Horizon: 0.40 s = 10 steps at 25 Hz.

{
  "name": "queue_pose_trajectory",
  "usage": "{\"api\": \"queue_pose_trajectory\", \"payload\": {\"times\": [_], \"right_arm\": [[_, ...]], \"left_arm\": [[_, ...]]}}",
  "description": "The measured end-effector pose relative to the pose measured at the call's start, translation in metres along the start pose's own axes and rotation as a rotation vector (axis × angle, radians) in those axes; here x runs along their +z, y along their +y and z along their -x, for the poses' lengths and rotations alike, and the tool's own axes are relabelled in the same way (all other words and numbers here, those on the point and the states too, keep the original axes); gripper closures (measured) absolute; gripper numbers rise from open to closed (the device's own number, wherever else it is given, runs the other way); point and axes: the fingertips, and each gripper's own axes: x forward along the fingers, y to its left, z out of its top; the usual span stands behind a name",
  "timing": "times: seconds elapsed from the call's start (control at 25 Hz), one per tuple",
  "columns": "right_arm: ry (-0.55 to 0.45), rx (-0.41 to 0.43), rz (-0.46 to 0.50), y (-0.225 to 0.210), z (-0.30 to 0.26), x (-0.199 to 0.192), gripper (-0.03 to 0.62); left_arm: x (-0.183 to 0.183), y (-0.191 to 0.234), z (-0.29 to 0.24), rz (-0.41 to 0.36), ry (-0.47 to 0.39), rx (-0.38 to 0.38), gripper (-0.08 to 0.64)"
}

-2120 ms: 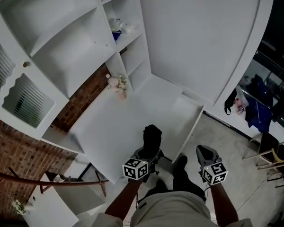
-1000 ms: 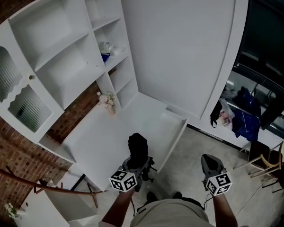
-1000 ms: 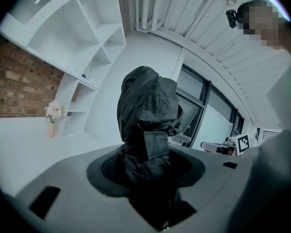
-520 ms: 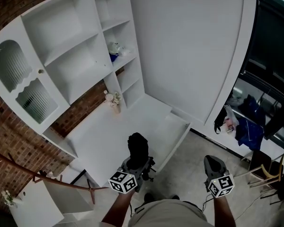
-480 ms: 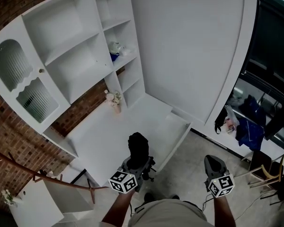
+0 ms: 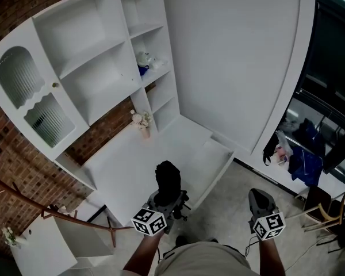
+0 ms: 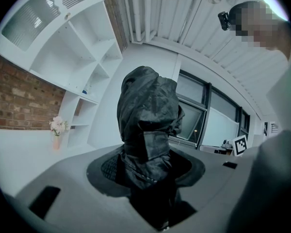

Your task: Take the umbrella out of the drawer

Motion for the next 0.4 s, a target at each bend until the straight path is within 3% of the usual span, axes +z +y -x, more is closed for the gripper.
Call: {"api": "queue_pose_trajectory", "payload": {"times": [0.4], "right_arm": [[-0.006, 0.002, -0.001, 0.0012, 0.0013, 0.0009, 0.558]], "left_arm": [[0.0046, -0.0038, 0.0006, -0.012, -0.007, -0.010, 0.333]]}}
